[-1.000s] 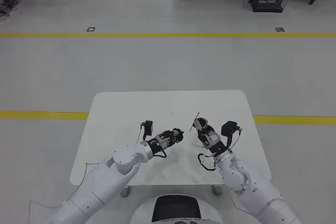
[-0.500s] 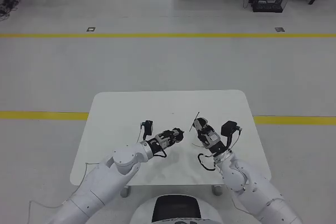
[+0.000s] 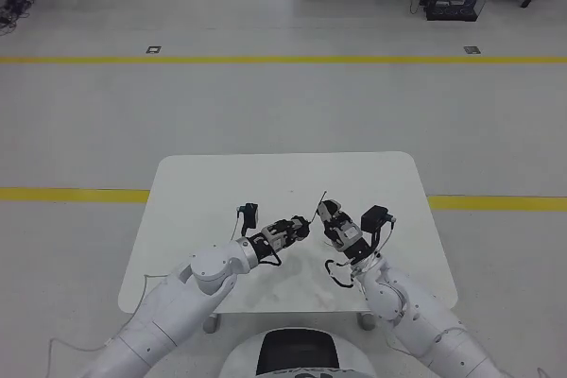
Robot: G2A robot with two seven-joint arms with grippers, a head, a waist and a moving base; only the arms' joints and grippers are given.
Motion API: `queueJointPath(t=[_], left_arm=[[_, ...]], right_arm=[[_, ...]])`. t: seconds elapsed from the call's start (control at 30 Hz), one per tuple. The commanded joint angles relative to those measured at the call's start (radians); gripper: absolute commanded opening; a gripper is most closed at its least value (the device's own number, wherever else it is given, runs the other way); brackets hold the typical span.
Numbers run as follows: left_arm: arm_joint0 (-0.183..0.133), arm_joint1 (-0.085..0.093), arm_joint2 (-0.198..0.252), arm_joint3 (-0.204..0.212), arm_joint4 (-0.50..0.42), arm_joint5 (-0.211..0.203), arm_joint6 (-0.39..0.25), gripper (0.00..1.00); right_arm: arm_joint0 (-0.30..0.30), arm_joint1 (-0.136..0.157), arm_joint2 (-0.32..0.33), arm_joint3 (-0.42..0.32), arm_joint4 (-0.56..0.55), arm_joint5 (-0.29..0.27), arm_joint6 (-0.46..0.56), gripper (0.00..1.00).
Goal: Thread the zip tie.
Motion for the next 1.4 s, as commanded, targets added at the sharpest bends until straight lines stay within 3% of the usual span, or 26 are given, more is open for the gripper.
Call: queueJointPath(t=[0.0,1.37], left_arm=[[0.0,0.0,0.0,0.0,0.0,0.0,0.0,0.0],[0.0,0.0,0.0,0.0,0.0,0.0,0.0,0.0]], right_arm=[[0.003,-0.003,-0.002,0.006,-0.003,0.0,-0.006,0.0],[-0.005,-0.01,0.005,0.004,-0.032,0.0,-0.007,0.0]])
